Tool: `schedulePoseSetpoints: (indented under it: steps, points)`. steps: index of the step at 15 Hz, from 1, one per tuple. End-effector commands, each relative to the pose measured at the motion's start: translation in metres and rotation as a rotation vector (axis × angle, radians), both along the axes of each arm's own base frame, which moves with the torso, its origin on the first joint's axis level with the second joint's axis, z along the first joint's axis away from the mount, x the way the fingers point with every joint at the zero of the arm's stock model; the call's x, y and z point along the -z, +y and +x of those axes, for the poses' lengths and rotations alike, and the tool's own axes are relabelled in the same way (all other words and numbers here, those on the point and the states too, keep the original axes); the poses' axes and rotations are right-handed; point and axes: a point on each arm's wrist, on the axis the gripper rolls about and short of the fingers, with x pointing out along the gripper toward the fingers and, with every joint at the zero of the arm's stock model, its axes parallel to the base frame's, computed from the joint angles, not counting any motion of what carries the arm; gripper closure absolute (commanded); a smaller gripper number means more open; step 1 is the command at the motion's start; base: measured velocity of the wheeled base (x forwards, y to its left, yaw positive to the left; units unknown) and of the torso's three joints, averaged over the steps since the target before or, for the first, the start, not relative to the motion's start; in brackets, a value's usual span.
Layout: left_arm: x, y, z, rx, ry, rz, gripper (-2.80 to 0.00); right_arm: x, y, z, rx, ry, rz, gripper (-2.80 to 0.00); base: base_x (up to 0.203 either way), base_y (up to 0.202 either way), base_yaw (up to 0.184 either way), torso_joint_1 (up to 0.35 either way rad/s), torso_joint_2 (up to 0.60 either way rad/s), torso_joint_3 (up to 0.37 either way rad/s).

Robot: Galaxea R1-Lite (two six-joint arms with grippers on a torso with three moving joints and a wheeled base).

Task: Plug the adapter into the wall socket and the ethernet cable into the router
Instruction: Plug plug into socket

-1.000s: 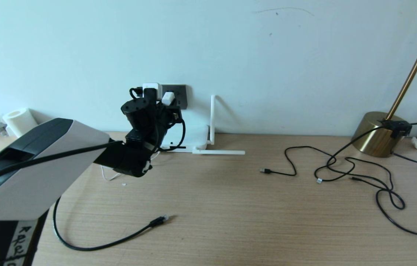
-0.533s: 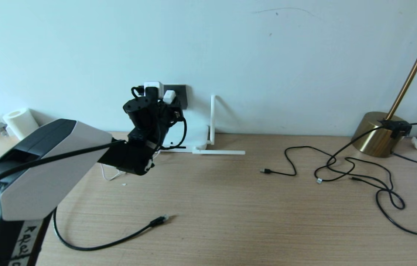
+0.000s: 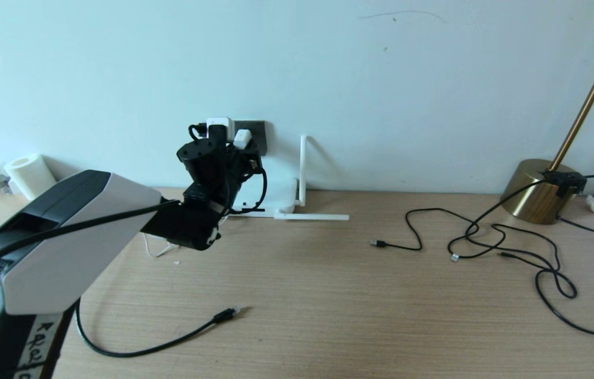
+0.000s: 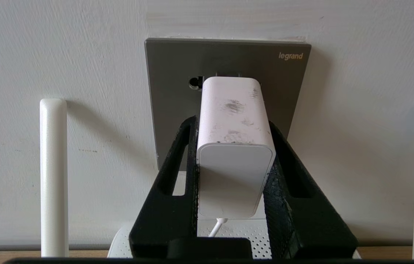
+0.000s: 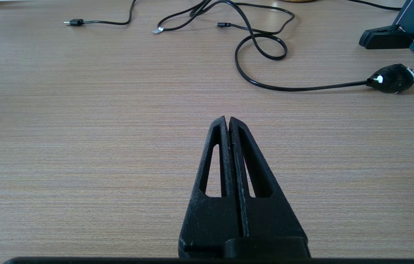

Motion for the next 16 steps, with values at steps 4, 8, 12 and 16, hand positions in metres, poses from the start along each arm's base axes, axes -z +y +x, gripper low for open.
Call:
schedulePoseSetpoints:
  steps: [4,8,12,16]
  points:
    - [0.001,0.005,0.002,-0.014,0.0,-0.001,0.0,0.0,0.0,0.0,0.0,0.0,0.0,0.0,0.0,0.0,0.0,0.0,0.0,0.0]
    - [0.003,0.009,0.003,-0.024,0.004,0.0,0.0,0.0,0.0,0.0,0.0,-0.001,0.0,0.0,0.0,0.0,0.0,0.0,0.0,0.0]
    - [0.004,0.015,0.004,-0.037,0.009,0.001,0.0,0.0,0.0,0.0,0.0,-0.001,0.0,0.0,0.0,0.0,0.0,0.0,0.0,0.0]
    - [0.003,0.019,0.005,-0.044,0.006,0.0,0.0,0.0,0.0,0.0,0.0,-0.001,0.0,0.0,0.0,0.0,0.0,0.0,0.0,0.0]
